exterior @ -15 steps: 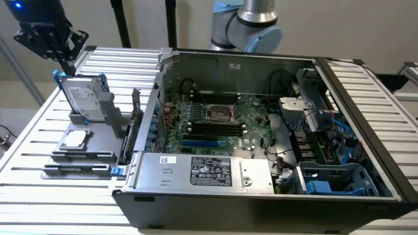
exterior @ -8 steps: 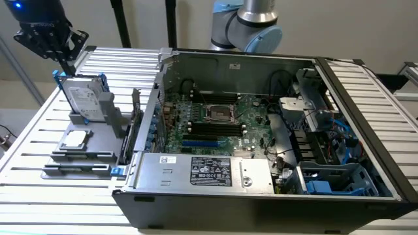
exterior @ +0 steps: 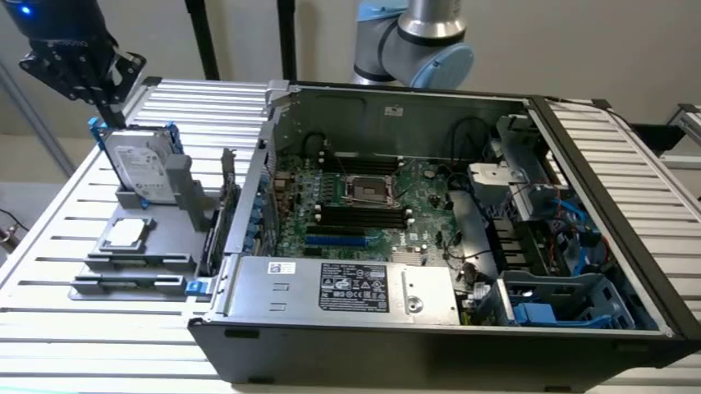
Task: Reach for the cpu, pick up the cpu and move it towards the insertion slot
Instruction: 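Pick up the cpu and move it towards the insertion slot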
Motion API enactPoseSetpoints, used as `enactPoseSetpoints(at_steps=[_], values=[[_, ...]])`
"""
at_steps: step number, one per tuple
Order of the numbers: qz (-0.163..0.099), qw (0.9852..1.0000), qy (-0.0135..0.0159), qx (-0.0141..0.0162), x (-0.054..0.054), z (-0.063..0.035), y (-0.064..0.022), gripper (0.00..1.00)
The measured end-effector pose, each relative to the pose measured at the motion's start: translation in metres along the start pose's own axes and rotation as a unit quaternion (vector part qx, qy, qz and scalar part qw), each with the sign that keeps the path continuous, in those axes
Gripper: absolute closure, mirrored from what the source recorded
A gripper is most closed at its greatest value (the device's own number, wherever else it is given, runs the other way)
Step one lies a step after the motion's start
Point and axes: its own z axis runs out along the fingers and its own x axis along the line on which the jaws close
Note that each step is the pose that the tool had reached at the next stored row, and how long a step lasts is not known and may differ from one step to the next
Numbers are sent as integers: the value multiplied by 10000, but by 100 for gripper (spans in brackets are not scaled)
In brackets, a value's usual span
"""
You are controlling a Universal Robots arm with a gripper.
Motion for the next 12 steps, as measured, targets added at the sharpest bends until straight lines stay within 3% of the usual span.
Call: enactPoseSetpoints(at_steps=[7,12], values=[[0,10000,-1,0,113,5,-226,89],[0,10000,0,9,240,34,-305,89]])
